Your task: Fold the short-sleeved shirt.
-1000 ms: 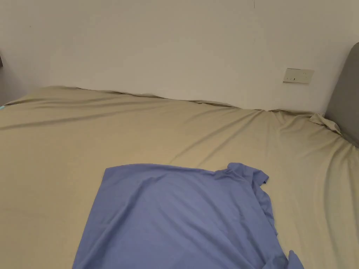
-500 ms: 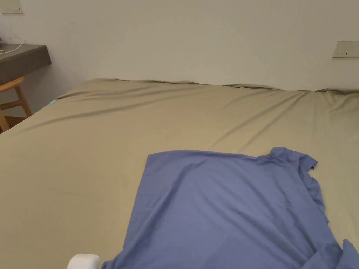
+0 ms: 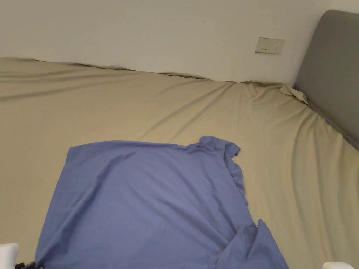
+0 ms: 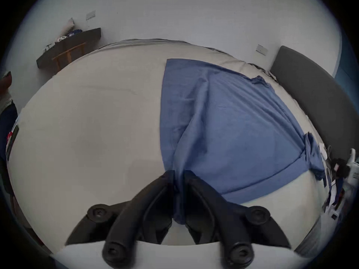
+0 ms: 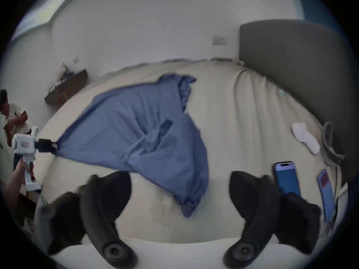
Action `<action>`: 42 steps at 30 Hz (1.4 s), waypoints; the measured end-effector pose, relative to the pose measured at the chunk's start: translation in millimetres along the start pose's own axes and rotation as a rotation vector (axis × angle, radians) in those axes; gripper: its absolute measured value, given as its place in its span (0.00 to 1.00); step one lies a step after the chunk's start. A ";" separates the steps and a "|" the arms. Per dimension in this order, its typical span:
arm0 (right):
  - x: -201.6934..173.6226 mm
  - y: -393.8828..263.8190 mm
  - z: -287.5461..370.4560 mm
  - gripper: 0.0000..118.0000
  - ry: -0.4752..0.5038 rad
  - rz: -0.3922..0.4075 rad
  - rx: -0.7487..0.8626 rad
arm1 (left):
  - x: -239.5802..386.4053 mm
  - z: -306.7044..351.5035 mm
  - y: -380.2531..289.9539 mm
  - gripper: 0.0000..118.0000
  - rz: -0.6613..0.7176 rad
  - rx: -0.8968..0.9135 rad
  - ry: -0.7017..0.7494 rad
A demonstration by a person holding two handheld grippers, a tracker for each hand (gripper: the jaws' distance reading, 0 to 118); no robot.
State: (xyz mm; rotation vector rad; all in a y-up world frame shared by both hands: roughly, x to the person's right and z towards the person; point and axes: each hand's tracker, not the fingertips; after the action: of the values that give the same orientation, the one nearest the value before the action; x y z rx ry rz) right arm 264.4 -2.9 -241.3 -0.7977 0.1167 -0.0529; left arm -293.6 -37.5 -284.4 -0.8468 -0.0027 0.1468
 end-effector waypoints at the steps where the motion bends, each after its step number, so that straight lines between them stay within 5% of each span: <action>1: 2.0 0.9 -10.2 0.90 0.014 0.011 -0.007 | 5.3 2.9 3.5 0.08 -0.003 -0.001 -0.003; 4: 5.0 1.2 -40.9 0.88 -0.027 0.022 -0.055 | 6.0 4.5 1.1 0.08 -0.013 -0.001 -0.007; 5: 7.5 1.3 -47.6 0.77 -0.009 0.022 -0.080 | 6.9 5.4 2.7 0.08 -0.011 -0.003 -0.006; 6: 8.4 2.2 -51.1 0.42 -0.003 0.023 -0.101 | 7.1 5.2 1.9 0.08 -0.006 -0.005 -0.007; 7: 7.6 1.7 -50.8 0.18 -0.008 0.027 -0.097 | 7.3 4.9 1.2 0.08 -0.001 -0.005 -0.008; 9: 1.9 0.5 -42.6 0.13 0.030 0.058 -0.076 | 9.6 6.2 3.3 0.08 0.003 -0.006 -0.013; 13: -22.6 4.5 -17.6 0.11 -0.064 0.208 0.051 | 12.1 12.1 5.2 0.08 0.026 0.012 -0.015; 21: -12.0 89.8 -11.0 0.11 0.000 0.075 0.099 | 8.0 19.3 58.1 0.08 0.087 0.048 -0.048; 31: 5.2 207.8 -126.9 0.11 0.029 0.049 -0.195 | 2.0 -65.9 166.3 0.08 0.056 -0.101 -0.058; 32: 5.9 209.8 -135.1 0.13 0.034 0.042 -0.184 | -0.6 -74.5 169.5 0.13 0.073 -0.107 -0.070; 34: 9.1 208.5 -141.2 0.51 0.026 0.016 -0.117 | -6.0 -85.6 174.1 0.75 0.131 -0.127 -0.016; 35: 11.9 203.5 -140.3 0.74 0.013 0.003 -0.058 | -12.1 -89.1 175.2 0.90 0.152 -0.141 0.008; 36: 14.0 200.0 -136.7 0.86 0.023 -0.006 -0.032 | -17.7 -85.5 173.6 0.89 0.171 -0.120 0.003; 38: 16.0 189.9 -119.6 0.86 0.046 -0.042 0.033 | -26.1 -66.9 169.6 0.89 0.237 -0.044 -0.013; 42: 7.9 151.3 -69.2 0.86 0.065 0.026 0.200 | -25.9 -7.8 142.0 0.89 0.211 0.095 -0.036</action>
State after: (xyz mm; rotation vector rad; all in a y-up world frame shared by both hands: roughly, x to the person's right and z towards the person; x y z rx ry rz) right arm 264.1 52.7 -398.3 -0.5947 0.1805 -0.0647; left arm -337.0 46.1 -394.1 -0.7479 0.0600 0.3577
